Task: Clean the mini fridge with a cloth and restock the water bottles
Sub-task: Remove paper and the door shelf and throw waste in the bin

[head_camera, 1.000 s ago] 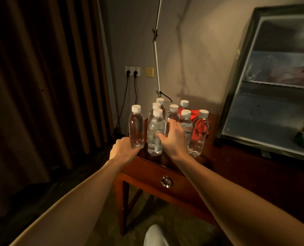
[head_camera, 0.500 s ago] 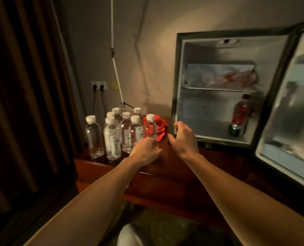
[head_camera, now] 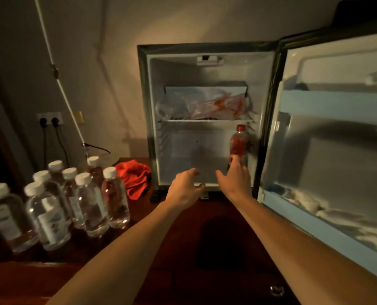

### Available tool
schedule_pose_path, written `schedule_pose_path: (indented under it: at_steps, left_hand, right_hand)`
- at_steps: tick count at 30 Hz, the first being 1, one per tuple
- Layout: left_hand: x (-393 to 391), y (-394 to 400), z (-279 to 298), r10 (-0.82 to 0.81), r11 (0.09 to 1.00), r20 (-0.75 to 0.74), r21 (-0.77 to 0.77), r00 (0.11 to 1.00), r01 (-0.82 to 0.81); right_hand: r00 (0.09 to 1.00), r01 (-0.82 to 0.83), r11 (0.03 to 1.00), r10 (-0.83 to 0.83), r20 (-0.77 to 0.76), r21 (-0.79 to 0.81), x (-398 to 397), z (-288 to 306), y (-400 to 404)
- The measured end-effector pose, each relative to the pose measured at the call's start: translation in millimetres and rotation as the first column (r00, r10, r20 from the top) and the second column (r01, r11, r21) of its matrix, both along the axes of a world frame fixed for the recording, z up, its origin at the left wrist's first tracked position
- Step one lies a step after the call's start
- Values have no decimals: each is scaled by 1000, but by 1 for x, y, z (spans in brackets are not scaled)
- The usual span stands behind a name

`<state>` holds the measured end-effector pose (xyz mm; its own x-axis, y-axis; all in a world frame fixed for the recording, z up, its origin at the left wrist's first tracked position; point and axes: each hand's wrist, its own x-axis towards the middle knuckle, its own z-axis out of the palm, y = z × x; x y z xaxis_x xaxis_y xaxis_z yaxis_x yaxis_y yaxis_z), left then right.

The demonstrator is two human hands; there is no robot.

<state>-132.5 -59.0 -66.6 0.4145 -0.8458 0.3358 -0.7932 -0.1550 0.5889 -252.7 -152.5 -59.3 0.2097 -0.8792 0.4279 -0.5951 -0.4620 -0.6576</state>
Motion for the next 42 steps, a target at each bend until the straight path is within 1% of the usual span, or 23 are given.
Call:
schedule_pose_path:
  at_steps: [3, 6, 8, 9, 10, 12, 14, 17, 20, 23, 25, 27, 29, 32, 35, 38, 40, 42]
  left_hand:
    - [12, -31, 9, 33, 999, -6, -29, 999, -33]
    - [25, -54, 23, 61, 991, 24, -123, 998, -58]
    - [32, -63, 38, 83, 978, 105, -201, 991, -61]
    - [37, -67, 47, 109, 970, 181, -234, 977, -65]
    - [44, -71, 56, 149, 961, 284, -266, 947, -72]
    - [59, -77, 76, 242, 948, 464, -302, 852, -105]
    - [74, -81, 96, 285, 945, 548, -298, 786, -134]
    - [94, -88, 120, 296, 954, 621, -222, 726, -199]
    - [109, -99, 134, 281, 956, 648, -121, 708, -268]
    - [120, -109, 140, 288, 942, 640, -55, 713, -331]
    - [122, -115, 141, 281, 935, 651, -21, 705, -353]
    - [121, -118, 142, 279, 933, 654, -11, 703, -360]
    - [118, -117, 140, 285, 936, 662, -35, 693, -351]
    - [118, -112, 135, 335, 936, 656, -152, 676, -316]
    - [117, -107, 134, 364, 931, 622, -250, 693, -265]
    - [114, -100, 132, 359, 933, 641, -255, 679, -253]
    - [110, -93, 131, 297, 954, 645, -235, 704, -187]
    - [103, -82, 128, 151, 976, 645, -217, 749, -10]
  right_hand:
    - [997, 55, 997, -53, 48, -47, 7, 8, -25]
    - [994, 96, 985, -86, 74, -147, 15, 17, -49]
    - [992, 118, 977, -110, 55, -178, 19, 23, -63]
    - [991, 132, 974, -127, 43, -182, 21, 27, -70]
    - [988, 155, 970, -152, 29, -188, 22, 31, -76]
    - [975, 218, 953, -224, -4, -211, 26, 39, -87]
    - [958, 269, 938, -285, -42, -220, 30, 44, -96]
    - [945, 286, 929, -314, -92, -235, 34, 45, -107]
    - [949, 278, 942, -300, -98, -187, 39, 48, -114]
    - [934, 312, 930, -338, -119, -193, 45, 50, -118]
    - [936, 309, 932, -333, -114, -188, 49, 49, -120]
    - [943, 294, 939, -316, -108, -181, 52, 46, -121]
    - [945, 294, 937, -315, -91, -189, 54, 42, -124]
    - [944, 309, 930, -325, -52, -201, 55, 39, -129]
    - [952, 295, 930, -305, -10, -221, 55, 38, -128]
    - [967, 254, 941, -252, 38, -224, 53, 34, -120]
    - [984, 175, 944, -174, 27, -280, 50, 29, -113]
    - [995, 100, 951, -94, 33, -292, 43, 30, -102]
